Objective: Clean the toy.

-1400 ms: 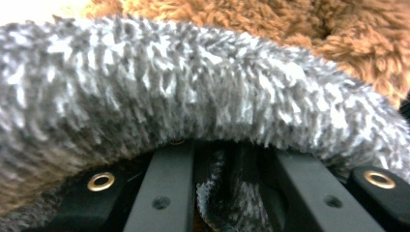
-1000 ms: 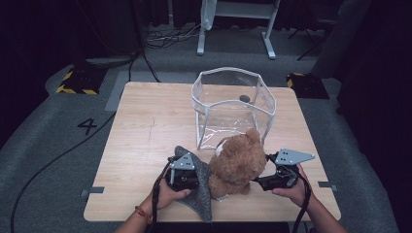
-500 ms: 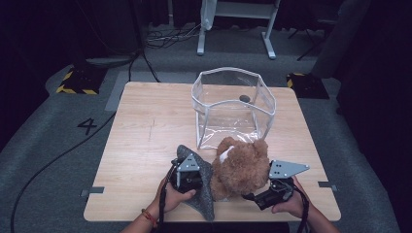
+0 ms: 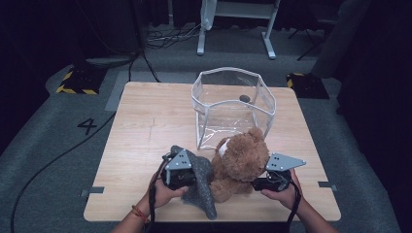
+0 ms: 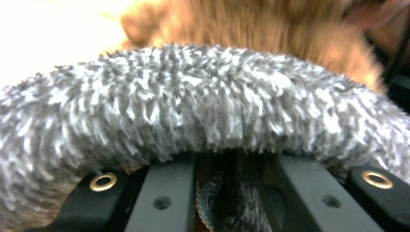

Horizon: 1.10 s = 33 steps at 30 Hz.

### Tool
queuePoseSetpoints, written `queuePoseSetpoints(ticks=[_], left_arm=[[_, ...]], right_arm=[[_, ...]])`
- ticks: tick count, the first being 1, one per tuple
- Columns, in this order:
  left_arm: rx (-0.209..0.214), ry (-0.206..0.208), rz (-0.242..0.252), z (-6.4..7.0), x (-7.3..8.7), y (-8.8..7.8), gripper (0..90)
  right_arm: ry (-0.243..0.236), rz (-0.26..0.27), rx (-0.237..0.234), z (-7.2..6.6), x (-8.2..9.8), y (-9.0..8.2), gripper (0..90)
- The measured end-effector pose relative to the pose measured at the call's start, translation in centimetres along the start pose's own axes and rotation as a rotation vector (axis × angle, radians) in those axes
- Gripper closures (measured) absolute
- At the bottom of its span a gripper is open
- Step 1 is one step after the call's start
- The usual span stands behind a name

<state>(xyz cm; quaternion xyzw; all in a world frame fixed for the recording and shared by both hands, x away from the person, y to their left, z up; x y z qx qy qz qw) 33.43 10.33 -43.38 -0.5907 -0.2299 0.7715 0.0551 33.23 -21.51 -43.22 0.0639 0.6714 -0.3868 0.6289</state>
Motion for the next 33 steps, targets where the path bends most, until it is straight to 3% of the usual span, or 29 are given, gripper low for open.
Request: queuePoseSetpoints(ticks=[2,7,10,12,15,18,20,22,24,26,28,29,32,33], left_arm=[[0.012,0.008,0.051,-0.1,-1.3,-0.5,80.2],[0.041,0.110,0.148,0.8,-5.3,-0.5,80.0],[0.056,0.139,0.164,1.1,-6.8,0.4,80.0],[0.055,0.138,0.159,1.0,-6.8,1.2,79.8],[0.087,0.096,0.200,0.4,-6.0,1.9,79.8],[0.095,0.105,0.202,0.5,-4.7,1.9,79.7],[0.070,0.110,0.185,0.9,-3.8,1.6,79.6],[0.026,0.135,0.137,1.3,-3.0,1.4,79.6],[0.014,0.123,0.086,1.0,-2.1,1.7,79.5],[0.018,0.099,0.043,0.5,-1.5,2.4,79.4],[0.008,0.098,-0.011,0.3,-1.1,3.3,79.4],[0.022,0.098,-0.030,0.2,-1.0,3.8,79.4],[0.035,0.102,-0.053,-0.3,-0.5,4.2,79.5],[0.010,0.108,-0.078,-0.4,-0.4,4.1,79.6]], right_arm=[[-0.022,0.005,-0.016,0.2,0.0,0.1,41.7],[-0.044,0.012,-0.035,0.7,-0.1,0.4,41.5],[-0.065,0.008,-0.040,0.7,-0.2,0.4,41.2],[-0.065,0.014,-0.037,0.7,-0.2,0.5,41.0],[-0.044,0.018,-0.035,1.1,0.2,0.4,40.5],[-0.033,0.015,-0.033,1.4,0.4,0.2,39.7],[-0.038,0.019,-0.032,1.3,0.4,0.2,39.6],[-0.033,0.022,-0.030,1.3,0.4,0.3,39.5],[-0.020,0.025,-0.038,1.4,0.4,0.3,39.6],[-0.021,0.027,-0.044,1.4,0.4,0.4,39.6],[-0.031,0.028,-0.041,1.3,0.4,0.3,39.6],[-0.038,0.028,-0.039,1.2,0.3,0.3,39.6],[-0.053,0.026,-0.034,1.0,0.4,0.2,39.6],[-0.052,0.029,-0.036,1.0,0.4,0.2,39.7]])
Point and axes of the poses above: each handheld gripper's, and its own axes: y roughly forward along the jaws, x roughly out of its underside, z roughly to its right, the point moved 1 cm from there along y, roughly forward along the jaws, and after that the axes turned 9 degrees about x, right-handed, at the moved point
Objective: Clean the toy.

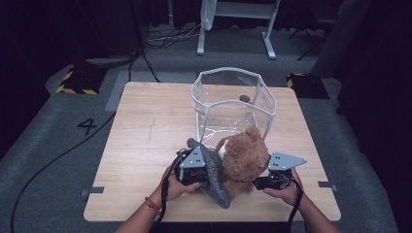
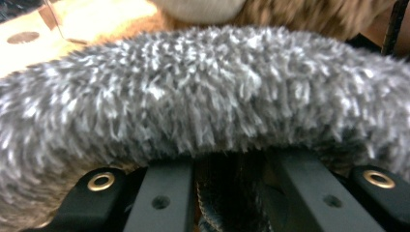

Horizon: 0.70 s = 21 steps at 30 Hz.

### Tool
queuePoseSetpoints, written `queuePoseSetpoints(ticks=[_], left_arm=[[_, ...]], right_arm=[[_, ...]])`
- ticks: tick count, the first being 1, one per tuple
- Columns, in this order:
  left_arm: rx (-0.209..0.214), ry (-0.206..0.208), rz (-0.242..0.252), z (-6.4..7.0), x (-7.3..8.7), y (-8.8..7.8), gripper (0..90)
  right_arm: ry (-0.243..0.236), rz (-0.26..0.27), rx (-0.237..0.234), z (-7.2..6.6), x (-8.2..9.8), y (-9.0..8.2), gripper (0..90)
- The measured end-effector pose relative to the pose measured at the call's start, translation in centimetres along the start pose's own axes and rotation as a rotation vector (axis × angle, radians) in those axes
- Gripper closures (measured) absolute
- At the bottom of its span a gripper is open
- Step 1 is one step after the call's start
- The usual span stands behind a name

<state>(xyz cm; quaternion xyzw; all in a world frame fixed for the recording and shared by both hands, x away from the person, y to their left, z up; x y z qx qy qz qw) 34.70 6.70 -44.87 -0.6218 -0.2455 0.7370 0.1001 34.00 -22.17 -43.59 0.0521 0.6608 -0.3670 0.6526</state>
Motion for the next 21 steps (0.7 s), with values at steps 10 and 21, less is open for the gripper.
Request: queuePoseSetpoints(ticks=[10,21], left_arm=[[-0.060,-0.094,0.028,-2.5,0.3,-1.1,79.4],[-0.091,-0.049,-0.076,-2.1,-0.9,0.8,79.5]], right_arm=[[0.005,0.010,-0.034,0.4,0.1,-0.1,40.2],[0.003,0.007,-0.032,0.3,0.3,-0.3,41.3]])
Point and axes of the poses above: each handheld gripper's, and its own axes: y roughly forward along the jaws, x roughly out of its underside, z roughly to its right, the point moved 1 cm from there along y, roughly forward along the jaws, and after that the axes turned 9 degrees about x, right-handed, at the moved point
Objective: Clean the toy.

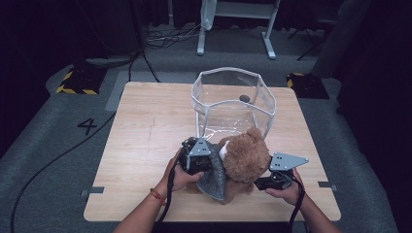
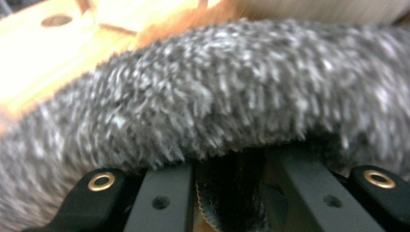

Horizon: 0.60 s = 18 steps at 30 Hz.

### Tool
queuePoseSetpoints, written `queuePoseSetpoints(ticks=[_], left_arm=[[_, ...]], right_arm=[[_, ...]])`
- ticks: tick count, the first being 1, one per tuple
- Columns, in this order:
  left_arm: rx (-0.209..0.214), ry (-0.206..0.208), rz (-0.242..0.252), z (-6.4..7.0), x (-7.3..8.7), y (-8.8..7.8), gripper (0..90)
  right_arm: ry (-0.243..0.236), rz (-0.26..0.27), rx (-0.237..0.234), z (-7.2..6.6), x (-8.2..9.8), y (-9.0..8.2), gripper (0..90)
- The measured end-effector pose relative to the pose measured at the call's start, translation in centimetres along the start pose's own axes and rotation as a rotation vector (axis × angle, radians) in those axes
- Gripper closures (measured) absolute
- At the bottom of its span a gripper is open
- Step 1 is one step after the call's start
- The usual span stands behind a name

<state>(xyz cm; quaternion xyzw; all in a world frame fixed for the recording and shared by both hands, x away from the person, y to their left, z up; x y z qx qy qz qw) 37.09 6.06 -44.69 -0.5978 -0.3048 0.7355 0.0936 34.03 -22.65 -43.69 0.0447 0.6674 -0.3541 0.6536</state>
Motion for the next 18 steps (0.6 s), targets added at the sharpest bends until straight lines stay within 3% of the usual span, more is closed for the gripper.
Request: queuePoseSetpoints(ticks=[5,9,12,15,16,18], left_arm=[[0.060,0.009,-0.109,0.9,2.6,-1.4,79.2],[0.146,-0.004,-0.116,1.6,3.6,-1.9,79.2],[0.227,0.027,-0.161,2.7,3.9,-1.6,79.2],[0.246,0.080,-0.205,3.9,3.6,-1.3,79.1],[0.228,0.090,-0.208,4.1,3.5,-1.3,79.0],[0.190,0.068,-0.188,3.9,3.3,-1.3,78.1]], right_arm=[[0.015,0.002,0.001,0.3,0.2,-0.1,41.5],[0.016,0.005,0.010,0.4,0.3,-0.2,41.5],[0.011,0.005,0.019,0.4,0.3,-0.2,42.0],[0.030,0.024,0.018,0.8,0.4,-0.2,45.6],[0.036,0.029,0.014,0.9,0.5,-0.1,46.9],[0.032,0.045,0.012,0.9,0.4,-0.1,49.4]])
Point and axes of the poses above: each handheld gripper's, and its own axes: y roughly forward along the jaws, x roughly out of its underside, z roughly to its right, the point moved 1 cm from there along y, roughly forward along the jaws, and after that the axes turned 9 degrees about x, right-handed, at the moved point
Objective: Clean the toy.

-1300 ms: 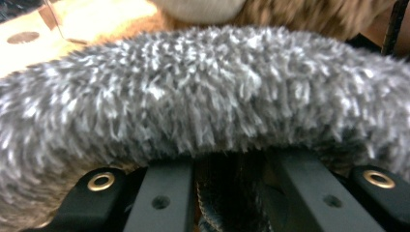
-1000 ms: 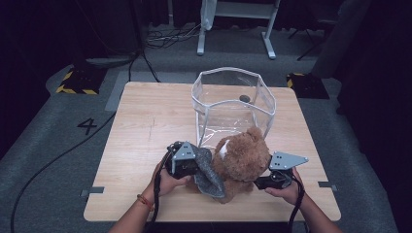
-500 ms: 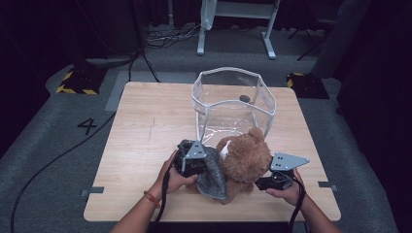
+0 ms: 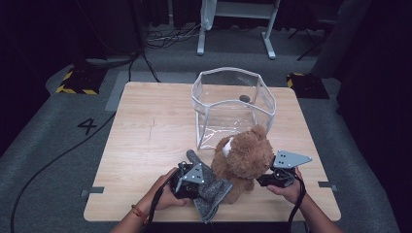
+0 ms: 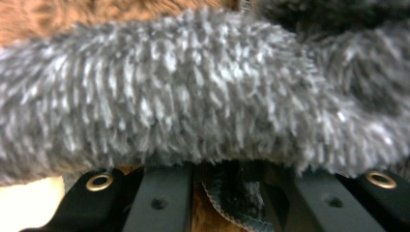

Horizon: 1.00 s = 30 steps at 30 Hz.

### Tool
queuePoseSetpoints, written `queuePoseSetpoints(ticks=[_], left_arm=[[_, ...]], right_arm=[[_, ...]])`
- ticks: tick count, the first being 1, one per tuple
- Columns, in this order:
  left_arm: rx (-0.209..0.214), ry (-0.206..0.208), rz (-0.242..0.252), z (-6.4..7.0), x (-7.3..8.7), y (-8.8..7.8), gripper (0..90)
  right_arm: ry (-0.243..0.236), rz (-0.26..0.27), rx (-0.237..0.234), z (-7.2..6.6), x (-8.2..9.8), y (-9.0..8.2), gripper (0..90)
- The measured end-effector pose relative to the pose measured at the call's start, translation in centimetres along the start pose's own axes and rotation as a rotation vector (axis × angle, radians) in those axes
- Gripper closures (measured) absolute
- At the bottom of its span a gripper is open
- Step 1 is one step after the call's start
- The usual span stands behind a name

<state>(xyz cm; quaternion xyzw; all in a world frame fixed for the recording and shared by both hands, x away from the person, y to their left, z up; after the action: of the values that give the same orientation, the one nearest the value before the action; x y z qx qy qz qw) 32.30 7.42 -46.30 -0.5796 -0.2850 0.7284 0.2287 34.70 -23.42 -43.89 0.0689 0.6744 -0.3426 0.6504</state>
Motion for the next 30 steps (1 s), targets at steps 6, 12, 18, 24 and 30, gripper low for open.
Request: queuePoseSetpoints(ticks=[6,12,18,24,30], left_arm=[[-0.063,-0.115,0.109,-2.1,0.8,-1.6,77.5],[-0.081,-0.113,0.115,-2.3,0.9,-1.3,77.7],[-0.081,-0.117,0.101,-2.1,0.2,-0.2,78.1],[-0.082,-0.127,0.095,-2.2,-0.1,0.6,78.7],[-0.088,-0.139,0.084,-2.2,-0.2,1.5,79.0]], right_arm=[[-0.042,0.018,-0.015,-0.4,-0.4,-0.2,51.0],[0.065,0.051,-0.031,0.1,-0.5,0.2,15.5],[0.040,0.027,-0.004,-0.8,-1.3,1.0,12.1],[0.053,-0.012,0.017,-1.0,-1.8,2.0,1.8],[0.008,-0.044,-0.012,-1.5,-2.1,2.5,20.5]])
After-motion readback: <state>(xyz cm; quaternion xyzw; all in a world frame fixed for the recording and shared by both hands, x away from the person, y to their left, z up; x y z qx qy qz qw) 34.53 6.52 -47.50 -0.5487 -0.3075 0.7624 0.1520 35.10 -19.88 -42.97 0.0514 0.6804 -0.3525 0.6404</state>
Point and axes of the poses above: each handheld gripper's, and its own axes: y roughly forward along the jaws, x roughly out of its underside, z roughly to its right, the point moved 1 cm from there along y, roughly forward along the jaws, and after that the axes turned 9 degrees about x, right-handed, at the moved point
